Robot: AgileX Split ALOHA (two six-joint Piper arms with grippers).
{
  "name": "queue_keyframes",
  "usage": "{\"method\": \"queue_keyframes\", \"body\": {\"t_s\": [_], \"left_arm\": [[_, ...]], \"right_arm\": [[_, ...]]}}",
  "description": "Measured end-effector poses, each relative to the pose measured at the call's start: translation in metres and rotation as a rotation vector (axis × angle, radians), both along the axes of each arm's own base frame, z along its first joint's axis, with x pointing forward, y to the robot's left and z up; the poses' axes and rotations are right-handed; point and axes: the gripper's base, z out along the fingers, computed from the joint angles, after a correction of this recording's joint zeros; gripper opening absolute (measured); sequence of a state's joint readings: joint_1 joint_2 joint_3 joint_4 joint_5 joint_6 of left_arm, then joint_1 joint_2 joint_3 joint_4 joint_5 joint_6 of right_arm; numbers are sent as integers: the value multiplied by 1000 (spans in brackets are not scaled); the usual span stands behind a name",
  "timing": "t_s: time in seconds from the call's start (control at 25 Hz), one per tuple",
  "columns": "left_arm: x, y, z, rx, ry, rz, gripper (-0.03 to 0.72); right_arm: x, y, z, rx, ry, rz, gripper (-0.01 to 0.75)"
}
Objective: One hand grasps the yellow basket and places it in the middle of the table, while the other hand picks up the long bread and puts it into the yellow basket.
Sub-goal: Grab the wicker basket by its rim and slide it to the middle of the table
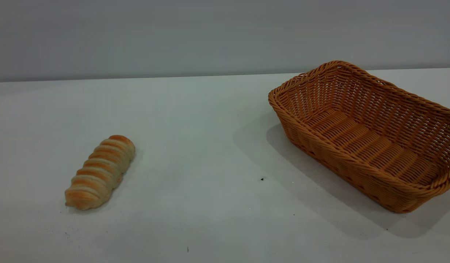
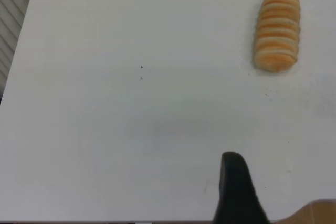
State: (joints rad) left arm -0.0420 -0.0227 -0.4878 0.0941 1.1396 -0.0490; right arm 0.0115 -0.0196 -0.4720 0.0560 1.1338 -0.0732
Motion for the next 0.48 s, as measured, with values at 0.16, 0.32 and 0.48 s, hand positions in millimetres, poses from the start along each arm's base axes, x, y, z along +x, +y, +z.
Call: {"method": "queue_keyframes", "body": {"t_s": [0.16, 0.32, 0.48], "left_arm": [[0, 0, 0, 0, 0, 0, 516], [0, 0, 0, 1, 0, -1, 516], [0, 0, 0, 0, 0, -23, 516]], "right_arm": [[0, 0, 0, 0, 0, 0, 499], [0, -1, 0, -6, 0, -4, 499], [0, -1, 0, -6, 0, 12, 499]]}}
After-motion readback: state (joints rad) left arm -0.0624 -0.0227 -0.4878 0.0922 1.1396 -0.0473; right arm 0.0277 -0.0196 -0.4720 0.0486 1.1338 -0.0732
